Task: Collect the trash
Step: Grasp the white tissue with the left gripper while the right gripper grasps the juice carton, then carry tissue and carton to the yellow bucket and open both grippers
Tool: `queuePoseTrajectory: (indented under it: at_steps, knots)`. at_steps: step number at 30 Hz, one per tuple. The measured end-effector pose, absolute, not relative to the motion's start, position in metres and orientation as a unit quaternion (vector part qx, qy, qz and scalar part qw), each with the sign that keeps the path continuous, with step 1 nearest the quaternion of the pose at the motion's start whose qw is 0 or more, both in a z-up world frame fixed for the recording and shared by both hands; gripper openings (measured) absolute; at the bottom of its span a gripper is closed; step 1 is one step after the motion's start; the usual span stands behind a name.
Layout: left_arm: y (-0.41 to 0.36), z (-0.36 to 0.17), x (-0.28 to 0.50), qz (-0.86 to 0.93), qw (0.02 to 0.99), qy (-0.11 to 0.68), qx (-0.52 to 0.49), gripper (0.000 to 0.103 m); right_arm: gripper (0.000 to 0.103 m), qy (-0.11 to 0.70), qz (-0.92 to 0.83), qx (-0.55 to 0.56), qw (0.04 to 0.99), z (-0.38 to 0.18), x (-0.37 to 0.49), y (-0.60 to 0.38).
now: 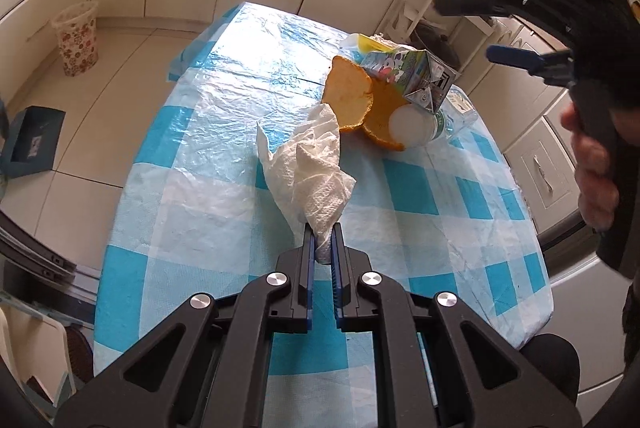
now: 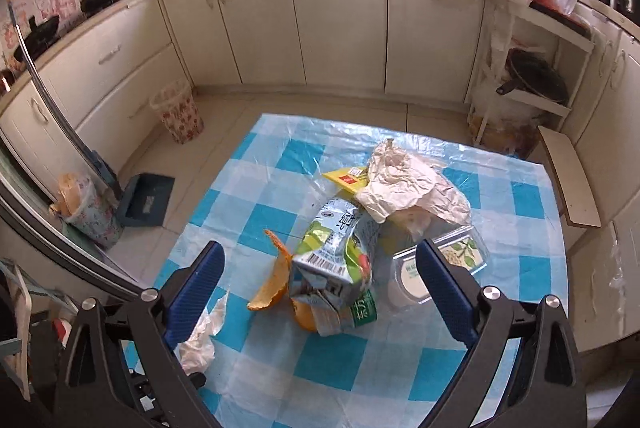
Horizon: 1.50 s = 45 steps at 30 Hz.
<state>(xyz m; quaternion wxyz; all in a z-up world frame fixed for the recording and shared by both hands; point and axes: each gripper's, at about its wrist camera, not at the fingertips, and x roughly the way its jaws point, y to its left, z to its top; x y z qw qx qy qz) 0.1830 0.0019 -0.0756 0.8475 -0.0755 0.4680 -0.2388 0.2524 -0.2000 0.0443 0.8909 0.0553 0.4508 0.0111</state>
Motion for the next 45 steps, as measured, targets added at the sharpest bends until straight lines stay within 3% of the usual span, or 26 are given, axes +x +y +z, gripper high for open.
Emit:
queuePoseTrajectory:
  at_steps: [4,8,11,20,30,38,45]
  knots:
    - [0.006,-0.076,0.183,-0.244,0.846,0.467,-0.084,0.007,0.087,0.532,-0.012,0.053,0.845,0.016,0.291,-0.198]
    - [0.012,-0.076,0.183,-0.247,0.845,0.466,-0.094,0.007,0.082,0.560,-0.036,0.043,0.827,-0.006,0.306,-0.199]
    - [0.017,-0.077,0.183,-0.246,0.844,0.466,-0.097,0.007,0.056,0.578,-0.025,0.064,0.813,-0.021,0.309,-0.205]
    - [0.027,-0.060,0.174,-0.247,0.852,0.451,-0.096,0.007,0.054,0.512,0.066,0.148,0.843,0.007,0.265,-0.216]
    - [-0.001,-0.003,0.137,-0.290,0.861,0.414,-0.057,0.007,0.054,0.420,0.144,0.265,0.856,0.037,0.111,-0.273]
    - [-0.082,0.039,0.084,-0.373,0.842,0.389,0.006,0.007,0.054,0.360,0.036,0.327,0.873,0.029,-0.040,-0.376]
    - [-0.203,0.051,0.026,-0.493,0.773,0.384,0.109,0.007,0.054,0.374,-0.086,0.361,0.850,-0.018,-0.123,-0.450]
